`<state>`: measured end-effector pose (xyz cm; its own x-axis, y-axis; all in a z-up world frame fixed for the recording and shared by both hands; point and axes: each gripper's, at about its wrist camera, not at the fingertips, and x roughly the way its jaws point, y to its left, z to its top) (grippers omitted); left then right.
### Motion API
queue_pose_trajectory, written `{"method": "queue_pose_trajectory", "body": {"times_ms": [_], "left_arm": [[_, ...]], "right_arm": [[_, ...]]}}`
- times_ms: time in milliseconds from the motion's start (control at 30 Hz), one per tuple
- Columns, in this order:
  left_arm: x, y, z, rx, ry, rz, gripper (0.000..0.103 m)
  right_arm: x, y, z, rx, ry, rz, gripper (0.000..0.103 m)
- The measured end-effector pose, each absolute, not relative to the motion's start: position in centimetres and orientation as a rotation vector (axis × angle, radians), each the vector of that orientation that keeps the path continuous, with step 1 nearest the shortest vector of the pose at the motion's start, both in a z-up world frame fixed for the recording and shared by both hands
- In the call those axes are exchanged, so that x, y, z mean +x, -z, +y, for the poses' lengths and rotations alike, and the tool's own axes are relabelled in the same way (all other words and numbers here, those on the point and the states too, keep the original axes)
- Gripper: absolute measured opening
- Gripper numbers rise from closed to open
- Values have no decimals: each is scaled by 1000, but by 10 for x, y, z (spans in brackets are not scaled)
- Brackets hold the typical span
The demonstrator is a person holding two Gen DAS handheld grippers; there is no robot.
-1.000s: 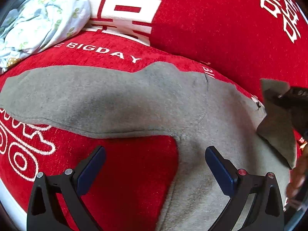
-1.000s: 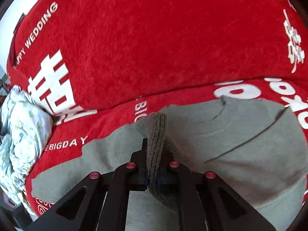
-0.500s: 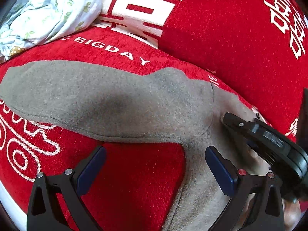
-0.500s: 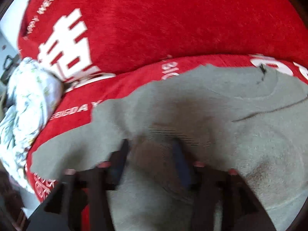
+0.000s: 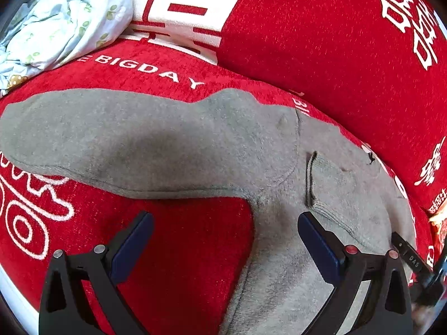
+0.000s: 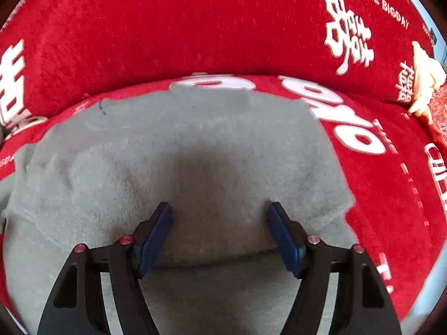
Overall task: Fold small clothes
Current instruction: 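Move the left tool to the other sleeve cuff and close on it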
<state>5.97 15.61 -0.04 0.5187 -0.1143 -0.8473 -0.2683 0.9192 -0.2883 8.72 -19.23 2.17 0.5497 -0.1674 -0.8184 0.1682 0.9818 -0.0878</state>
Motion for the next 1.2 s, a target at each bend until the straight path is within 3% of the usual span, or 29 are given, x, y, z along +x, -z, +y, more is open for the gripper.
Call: {"method": "queue_pose_trajectory", "body": {"times_ms": [200,467,600,867,1200], "left_arm": [[59,2,158,-368,-165,1020,103],[55,2,193,-422,-267,998,103],[51,5,211,-477,-284,1006,103],[28,11,282,-587,-560,970,103],[25,21,394,-701,-979,947,103]], "right_arm": [[111,-28,-119,-27,5,965,79],[124,-24,9,-414,-108,888,79],[125,-15,10,-275,-177,972,79],[111,-15,-11,-116,-242,955,84],[115,-8,-15,-147,-226,953,88]]}}
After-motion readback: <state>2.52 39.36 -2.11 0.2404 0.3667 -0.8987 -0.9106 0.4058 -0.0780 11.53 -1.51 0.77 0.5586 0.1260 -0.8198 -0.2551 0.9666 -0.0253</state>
